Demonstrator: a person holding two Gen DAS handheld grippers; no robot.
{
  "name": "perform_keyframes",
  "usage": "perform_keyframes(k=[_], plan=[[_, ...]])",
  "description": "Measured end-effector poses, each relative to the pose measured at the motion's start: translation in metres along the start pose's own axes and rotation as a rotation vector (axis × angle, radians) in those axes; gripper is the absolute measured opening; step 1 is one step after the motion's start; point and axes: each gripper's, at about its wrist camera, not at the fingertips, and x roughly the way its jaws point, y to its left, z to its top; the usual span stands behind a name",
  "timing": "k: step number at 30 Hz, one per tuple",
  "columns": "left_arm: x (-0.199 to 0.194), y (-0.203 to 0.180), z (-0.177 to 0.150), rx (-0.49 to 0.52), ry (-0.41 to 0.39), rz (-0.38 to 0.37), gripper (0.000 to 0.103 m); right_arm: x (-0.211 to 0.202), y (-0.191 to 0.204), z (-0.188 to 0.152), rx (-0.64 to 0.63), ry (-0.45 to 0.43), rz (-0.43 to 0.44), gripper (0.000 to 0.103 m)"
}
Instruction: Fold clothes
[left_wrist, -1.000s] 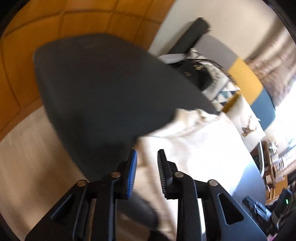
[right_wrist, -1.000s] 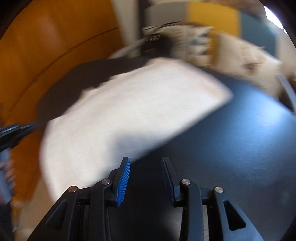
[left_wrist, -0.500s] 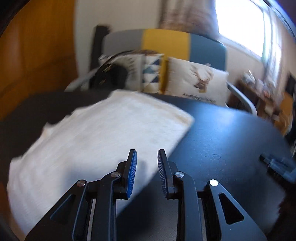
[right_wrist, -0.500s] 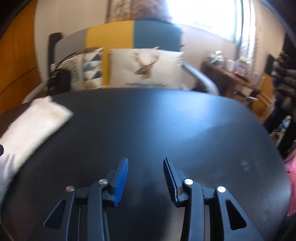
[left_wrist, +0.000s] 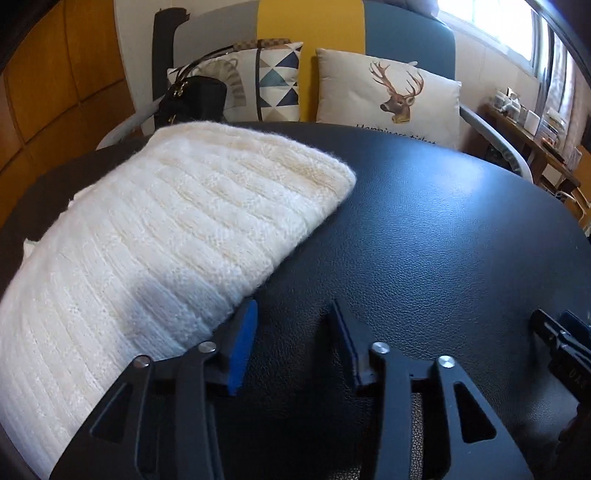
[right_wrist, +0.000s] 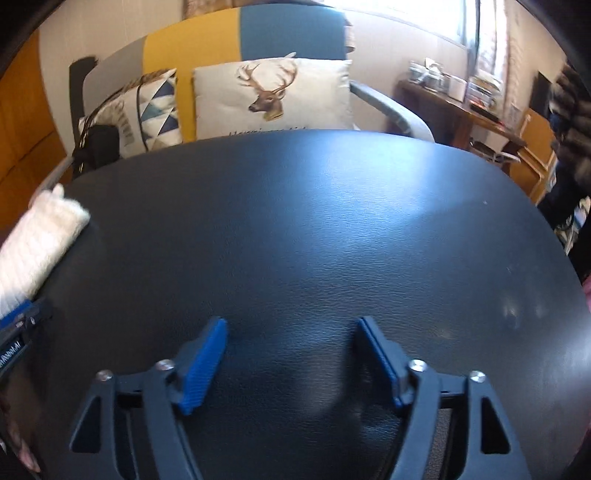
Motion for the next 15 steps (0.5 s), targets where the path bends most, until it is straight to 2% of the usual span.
perform_keyframes(k=[2,3,5,7,10,13,15], plan=[[0.0,-0.001,-0.002,0.002,0.005,0.034,0.072,0.002,-0.003,0.003,0.0,0.003,0.003,0.079],[0.001,0.0,-0.002,-0.009,0.01,0.043,0.076,0.003,-0.004,0.004,0.002,0.005,0.02,0.08],[0.002,0.003,-0.002,-0.027,0.018,0.051,0.082,0.005,-0.008,0.005,0.004,0.012,0.053,0.093],[0.003,0.005,-0.002,-0.037,0.021,0.042,0.082,0.011,-0.002,0.006,-0.029,0.034,0.07,0.103],[0.003,0.006,-0.002,-0.036,0.022,0.03,0.082,0.008,0.004,0.005,-0.044,0.023,0.014,0.103],[-0.004,0.012,-0.001,-0.047,0.013,-0.023,0.082,0.007,0.013,0.009,-0.038,0.022,0.016,0.102],[-0.019,0.021,-0.001,-0.07,-0.02,-0.082,0.08,-0.001,0.024,0.013,-0.066,-0.005,0.041,0.089]])
